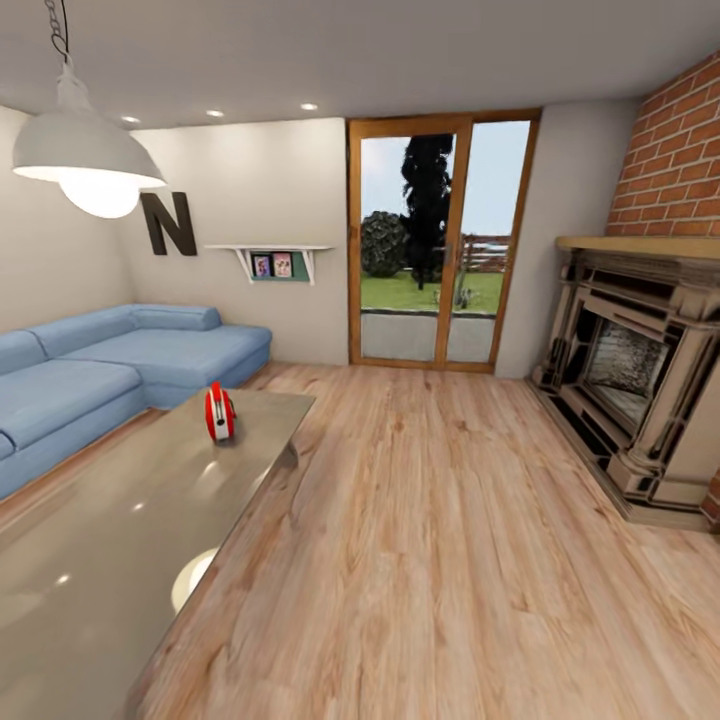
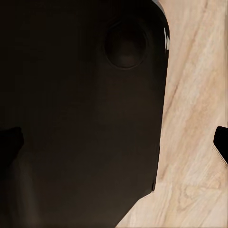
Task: Turn on the radio receiver that's on the table in the living room.
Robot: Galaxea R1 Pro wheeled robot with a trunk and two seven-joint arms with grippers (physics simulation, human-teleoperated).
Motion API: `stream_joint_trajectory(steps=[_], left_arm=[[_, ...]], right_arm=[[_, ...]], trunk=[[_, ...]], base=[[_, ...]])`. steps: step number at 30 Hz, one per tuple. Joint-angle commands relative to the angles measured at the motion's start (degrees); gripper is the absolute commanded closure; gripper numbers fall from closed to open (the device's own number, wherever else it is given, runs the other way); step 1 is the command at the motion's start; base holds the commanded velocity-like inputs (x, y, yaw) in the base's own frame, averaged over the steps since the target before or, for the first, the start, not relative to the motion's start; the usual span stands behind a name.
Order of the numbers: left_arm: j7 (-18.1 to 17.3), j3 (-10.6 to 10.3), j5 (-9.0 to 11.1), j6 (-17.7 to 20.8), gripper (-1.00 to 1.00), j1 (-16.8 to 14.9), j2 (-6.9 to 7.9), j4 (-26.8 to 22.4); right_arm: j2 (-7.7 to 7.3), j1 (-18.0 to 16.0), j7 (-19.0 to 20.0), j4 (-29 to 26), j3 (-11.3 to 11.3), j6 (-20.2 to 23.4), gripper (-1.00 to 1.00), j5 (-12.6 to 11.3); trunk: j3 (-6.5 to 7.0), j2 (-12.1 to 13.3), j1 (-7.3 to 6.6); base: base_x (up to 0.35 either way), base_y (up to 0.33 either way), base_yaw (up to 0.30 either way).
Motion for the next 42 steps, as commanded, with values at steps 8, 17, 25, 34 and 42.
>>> stream_joint_trajectory(steps=[8, 17, 25, 34, 42], left_arm=[[0.0, 0.05, 0.16, 0.0, -1.0, 0.0, 0.08, 0.0], [0.0, 0.06, 0.18, 0.08, -1.0, 0.0, 0.09, 0.0], [0.02, 0.06, 0.18, 0.09, -1.0, 0.0, 0.09, 0.0], [0.0, 0.06, 0.71, 0.09, -1.0, 0.0, 0.02, 0.0], [0.03, 0.06, 0.71, 0.09, -1.0, 0.0, 0.01, 0.0]], right_arm=[[0.0, 0.0, 0.0, 0.0, 0.0, 0.0, -1.0, 0.0], [0.06, 0.0, 0.0, 0.0, 0.0, -0.03, -1.0, 0.0], [0.09, 0.0, 0.0, 0.0, 0.0, 0.0, -1.0, 0.0], [0.09, 0.0, 0.0, 0.0, 0.0, -0.02, -1.0, -0.02], [0.02, 0.0, 0.0, 0.0, 0.0, -0.09, -1.0, 0.0]], trunk=[[0.0, 0.0, 0.0], [0.0, 0.0, 0.0], [0.0, 0.0, 0.0], [0.0, 0.0, 0.0], [0.0, 0.0, 0.0]], base=[[0.318, 0.034, -0.001], [0.323, 0.074, 0.0], [0.323, 0.078, 0.0], [0.323, 0.078, 0.0], [0.323, 0.077, -0.022]])
